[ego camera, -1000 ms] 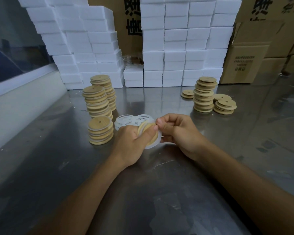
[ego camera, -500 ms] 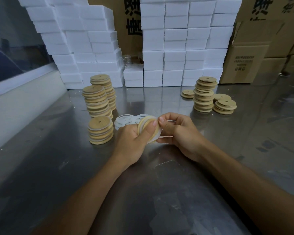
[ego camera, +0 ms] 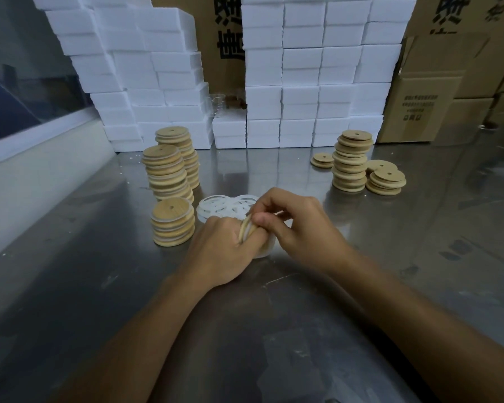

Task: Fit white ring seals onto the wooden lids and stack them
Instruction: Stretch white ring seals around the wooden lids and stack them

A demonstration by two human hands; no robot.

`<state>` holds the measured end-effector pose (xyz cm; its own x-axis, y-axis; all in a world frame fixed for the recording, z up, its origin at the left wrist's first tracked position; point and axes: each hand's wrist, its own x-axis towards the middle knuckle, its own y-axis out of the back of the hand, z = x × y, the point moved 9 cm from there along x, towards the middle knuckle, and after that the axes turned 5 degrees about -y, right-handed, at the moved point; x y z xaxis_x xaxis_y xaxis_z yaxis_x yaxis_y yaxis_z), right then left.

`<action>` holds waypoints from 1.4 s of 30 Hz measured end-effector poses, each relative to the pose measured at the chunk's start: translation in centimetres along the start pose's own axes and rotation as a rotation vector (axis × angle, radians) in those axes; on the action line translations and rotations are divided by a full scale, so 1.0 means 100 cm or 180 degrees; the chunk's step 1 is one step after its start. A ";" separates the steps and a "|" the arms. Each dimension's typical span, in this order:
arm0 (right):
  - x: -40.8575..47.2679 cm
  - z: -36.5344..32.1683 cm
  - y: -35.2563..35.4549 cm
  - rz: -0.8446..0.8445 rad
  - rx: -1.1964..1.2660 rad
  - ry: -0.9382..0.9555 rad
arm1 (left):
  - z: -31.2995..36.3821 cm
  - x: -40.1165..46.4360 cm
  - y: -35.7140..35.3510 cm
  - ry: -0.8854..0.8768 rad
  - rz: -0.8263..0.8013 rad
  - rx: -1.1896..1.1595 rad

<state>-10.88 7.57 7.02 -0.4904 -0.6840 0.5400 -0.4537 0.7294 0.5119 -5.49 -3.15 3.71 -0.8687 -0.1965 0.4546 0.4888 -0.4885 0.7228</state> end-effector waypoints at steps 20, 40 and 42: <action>-0.001 0.033 0.004 0.0064 0.1220 -0.0848 | 0.014 0.001 0.004 -0.0455 0.0300 -0.0111; -0.006 0.052 -0.006 -0.0051 0.2347 -0.1556 | 0.017 -0.002 0.013 -0.0641 0.0742 -0.0291; -0.005 0.053 -0.003 0.0022 0.2287 -0.1552 | 0.020 -0.002 0.014 -0.0723 0.0791 -0.0223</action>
<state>-14.39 7.73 3.01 -0.6844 -0.7206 0.1110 -0.7290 0.6730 -0.1250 -4.44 -2.09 5.66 -0.6799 -0.1263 0.7223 0.6697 -0.5083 0.5415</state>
